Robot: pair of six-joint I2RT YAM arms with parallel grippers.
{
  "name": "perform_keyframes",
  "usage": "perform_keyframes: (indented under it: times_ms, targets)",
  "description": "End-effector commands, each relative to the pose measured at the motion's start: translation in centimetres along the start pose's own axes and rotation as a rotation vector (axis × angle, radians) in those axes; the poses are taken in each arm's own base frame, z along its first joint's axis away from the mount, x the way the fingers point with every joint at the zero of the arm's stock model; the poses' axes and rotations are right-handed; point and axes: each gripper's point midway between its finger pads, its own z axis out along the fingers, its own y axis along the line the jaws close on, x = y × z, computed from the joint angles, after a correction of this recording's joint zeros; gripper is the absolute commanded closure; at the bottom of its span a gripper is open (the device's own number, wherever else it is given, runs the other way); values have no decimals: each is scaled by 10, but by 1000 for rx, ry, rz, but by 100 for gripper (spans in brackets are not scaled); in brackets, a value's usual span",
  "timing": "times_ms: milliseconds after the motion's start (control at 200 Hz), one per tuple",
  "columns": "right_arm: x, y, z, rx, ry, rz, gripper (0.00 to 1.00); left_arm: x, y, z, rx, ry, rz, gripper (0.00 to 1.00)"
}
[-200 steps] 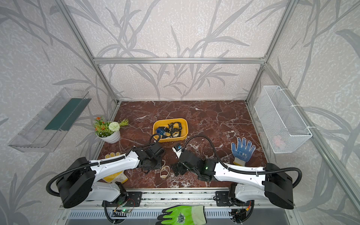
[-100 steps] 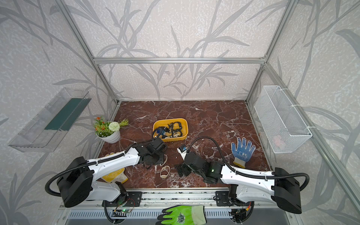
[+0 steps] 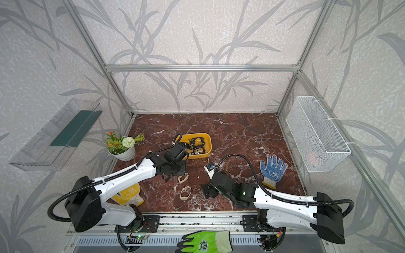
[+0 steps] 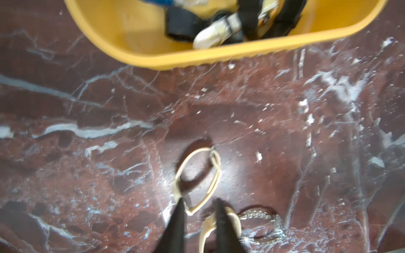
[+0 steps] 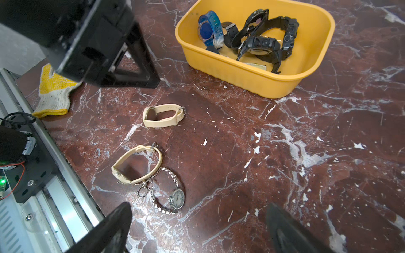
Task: Put the watch into the storage box
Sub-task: Pick up the watch at the center of the board.
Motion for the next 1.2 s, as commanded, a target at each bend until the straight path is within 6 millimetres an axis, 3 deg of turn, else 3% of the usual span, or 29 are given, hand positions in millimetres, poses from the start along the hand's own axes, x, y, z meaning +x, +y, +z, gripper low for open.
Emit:
perform_keyframes:
  times_ms: [0, 215, 680, 890, 1090, 1195]
  targets:
    - [4, -4, 0, 24, 4, -7, 4, 32, 28, 8, -57, 84, -34, 61]
    - [3, 6, 8, -5, 29, -28, 4, 31, 15, 26, -2, 84, -73, 49]
    - [2, 21, 19, -60, 46, -29, 4, 16, 16, 42, -7, 70, -109, 46]
    - [1, 25, 23, -70, 47, -24, 4, 22, 14, 51, 5, 103, -121, 61]
    - [1, 23, 23, -61, 46, -22, 4, 30, 13, 58, 13, 133, -131, 64]
    - [1, 23, 24, -58, 46, -21, 4, 33, 13, 62, 12, 147, -132, 71]
